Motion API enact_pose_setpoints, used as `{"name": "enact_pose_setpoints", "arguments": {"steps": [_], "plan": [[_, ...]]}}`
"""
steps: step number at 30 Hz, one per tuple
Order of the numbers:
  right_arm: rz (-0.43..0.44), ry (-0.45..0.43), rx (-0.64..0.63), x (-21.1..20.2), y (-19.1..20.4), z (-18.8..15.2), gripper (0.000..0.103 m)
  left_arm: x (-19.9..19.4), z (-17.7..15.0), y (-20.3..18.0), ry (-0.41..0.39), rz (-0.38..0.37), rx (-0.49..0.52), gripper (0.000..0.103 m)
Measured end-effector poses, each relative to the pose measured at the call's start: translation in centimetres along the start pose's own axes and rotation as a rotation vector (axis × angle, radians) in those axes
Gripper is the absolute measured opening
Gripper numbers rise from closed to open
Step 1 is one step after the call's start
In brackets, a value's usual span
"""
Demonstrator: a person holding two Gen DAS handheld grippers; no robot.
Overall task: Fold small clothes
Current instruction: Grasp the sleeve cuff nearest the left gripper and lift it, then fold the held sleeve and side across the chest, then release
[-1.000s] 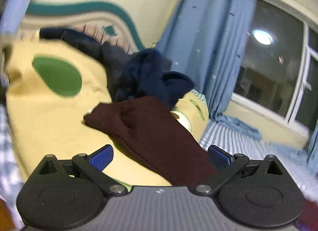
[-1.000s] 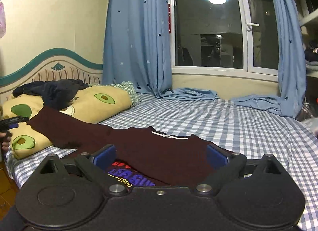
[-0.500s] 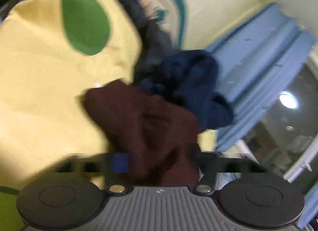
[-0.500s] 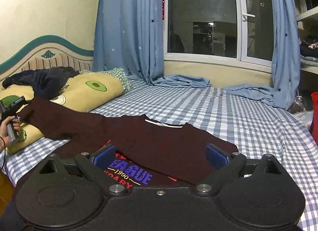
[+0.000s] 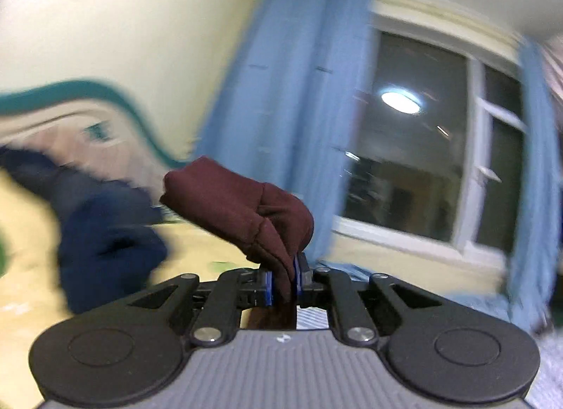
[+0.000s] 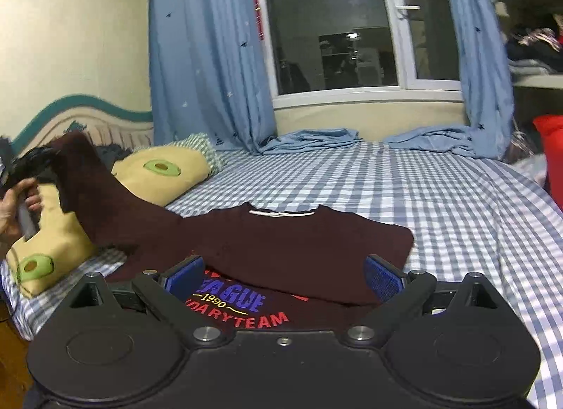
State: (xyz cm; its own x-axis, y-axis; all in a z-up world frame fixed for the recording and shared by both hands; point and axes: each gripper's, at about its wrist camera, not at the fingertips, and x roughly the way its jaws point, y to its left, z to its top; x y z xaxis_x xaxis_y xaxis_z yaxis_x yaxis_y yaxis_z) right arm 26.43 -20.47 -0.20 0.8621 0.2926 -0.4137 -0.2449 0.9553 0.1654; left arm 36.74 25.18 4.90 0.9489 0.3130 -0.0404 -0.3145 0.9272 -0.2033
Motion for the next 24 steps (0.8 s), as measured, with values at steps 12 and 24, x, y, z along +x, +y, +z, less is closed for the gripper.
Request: {"name": "enact_pose_setpoints", "arguments": {"steps": [12,24], "plan": [[-0.12,-0.005,0.181,-8.5,-7.2,-3.9,0.097,8.4,-20.2,-26.2,0.51,-0.179,0.448,0.012],[-0.089,0.016,0.237,-8.1,-8.4,-4.6,0.097,4.1,-22.7,-29.6,0.443,-0.399,0.694,0.081]]}}
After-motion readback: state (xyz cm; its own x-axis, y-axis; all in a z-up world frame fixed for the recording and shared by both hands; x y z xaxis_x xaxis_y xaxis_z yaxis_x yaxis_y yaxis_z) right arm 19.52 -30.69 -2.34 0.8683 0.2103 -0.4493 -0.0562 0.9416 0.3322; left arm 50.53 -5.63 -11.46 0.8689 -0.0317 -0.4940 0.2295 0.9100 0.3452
